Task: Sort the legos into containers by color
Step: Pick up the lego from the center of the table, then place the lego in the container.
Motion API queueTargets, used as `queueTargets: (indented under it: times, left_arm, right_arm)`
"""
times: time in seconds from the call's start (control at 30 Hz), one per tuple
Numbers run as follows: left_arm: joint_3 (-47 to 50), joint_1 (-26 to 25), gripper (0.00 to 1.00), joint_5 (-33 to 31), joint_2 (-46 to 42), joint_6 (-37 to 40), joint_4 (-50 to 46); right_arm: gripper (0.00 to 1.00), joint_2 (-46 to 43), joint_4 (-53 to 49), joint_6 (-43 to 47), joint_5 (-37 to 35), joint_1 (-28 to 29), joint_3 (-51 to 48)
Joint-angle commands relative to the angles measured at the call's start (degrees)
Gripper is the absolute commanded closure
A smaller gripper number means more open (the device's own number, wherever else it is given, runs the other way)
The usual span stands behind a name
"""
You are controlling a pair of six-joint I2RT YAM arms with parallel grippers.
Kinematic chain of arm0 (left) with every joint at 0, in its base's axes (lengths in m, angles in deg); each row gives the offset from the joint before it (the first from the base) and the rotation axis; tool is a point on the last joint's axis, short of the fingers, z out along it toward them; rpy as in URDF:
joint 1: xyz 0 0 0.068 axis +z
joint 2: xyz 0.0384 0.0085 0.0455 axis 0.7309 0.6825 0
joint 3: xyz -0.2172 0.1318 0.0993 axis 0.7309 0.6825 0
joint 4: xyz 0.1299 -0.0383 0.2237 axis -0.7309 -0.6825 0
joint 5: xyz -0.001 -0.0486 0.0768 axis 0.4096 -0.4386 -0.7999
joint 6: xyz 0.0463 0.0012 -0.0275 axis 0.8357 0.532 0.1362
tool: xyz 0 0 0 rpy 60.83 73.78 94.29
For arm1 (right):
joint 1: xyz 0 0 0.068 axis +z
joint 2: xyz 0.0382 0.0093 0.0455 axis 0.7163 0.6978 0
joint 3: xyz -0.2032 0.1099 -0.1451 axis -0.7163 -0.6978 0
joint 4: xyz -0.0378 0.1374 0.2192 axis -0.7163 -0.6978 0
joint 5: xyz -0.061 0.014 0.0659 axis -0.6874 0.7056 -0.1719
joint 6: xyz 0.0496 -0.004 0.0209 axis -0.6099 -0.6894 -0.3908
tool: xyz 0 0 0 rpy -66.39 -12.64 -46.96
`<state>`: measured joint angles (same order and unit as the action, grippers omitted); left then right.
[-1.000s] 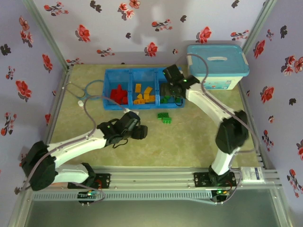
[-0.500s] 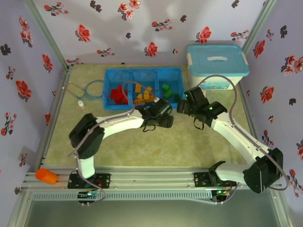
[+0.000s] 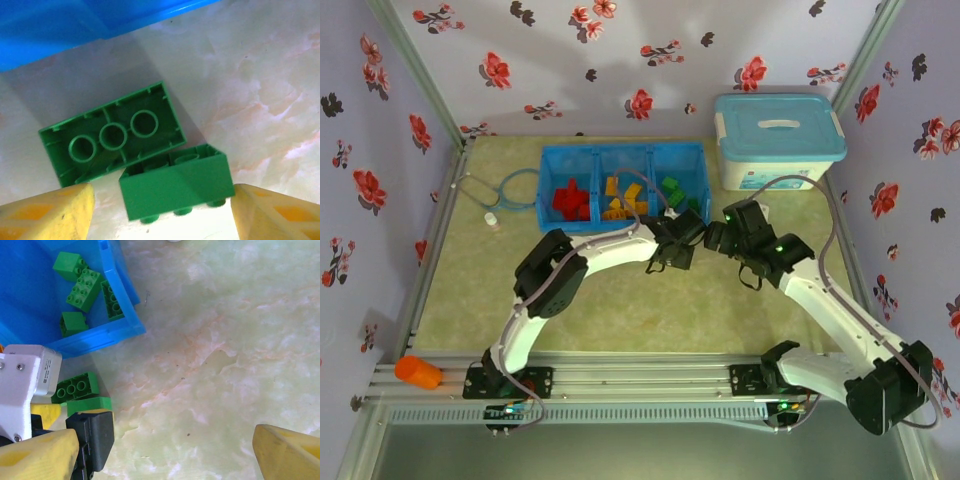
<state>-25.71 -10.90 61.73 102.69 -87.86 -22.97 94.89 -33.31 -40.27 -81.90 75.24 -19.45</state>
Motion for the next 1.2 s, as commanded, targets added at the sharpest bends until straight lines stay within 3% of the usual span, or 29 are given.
queueTargets:
  times: [0.0,0.17,0.37,0.53,0.77,1.17]
  left_arm:
    - [-4.6,-0.4,0.3,-1.9,3.2,-1.2,-3.5]
    - [-7.4,-0.4,0.36,-1.9,5.8,-1.2,-5.2]
    - [-7.3,-1.1,0.55,-2.7,5.0,-1.1,-6.0]
    - [-6.8,-2.0,0.64,-3.1,1.3,-0.5,-6.1]
    - [-12.0,0.3,0.65,-4.3,-1.5,4.5,-6.4]
    - [-35.9,8.0,0.65,-2.4,12.4,11.9,-11.0]
  right_arm:
    - [0.09,-1.4,1.1,-1.4,-0.2,-0.4,-1.0]
    - [0.09,-2.8,0.7,-1.3,-0.4,-0.7,-2.1]
    - [0.09,-3.7,0.5,-1.4,-0.1,-1.0,-3.0]
    - [0.1,-4.0,0.5,-1.9,0.3,-1.0,-3.1]
    - [0.1,-4.9,0.6,-2.6,0.5,-1.0,-4.2]
    - [0.1,-7.2,-0.1,-3.1,0.4,-1.0,-5.9]
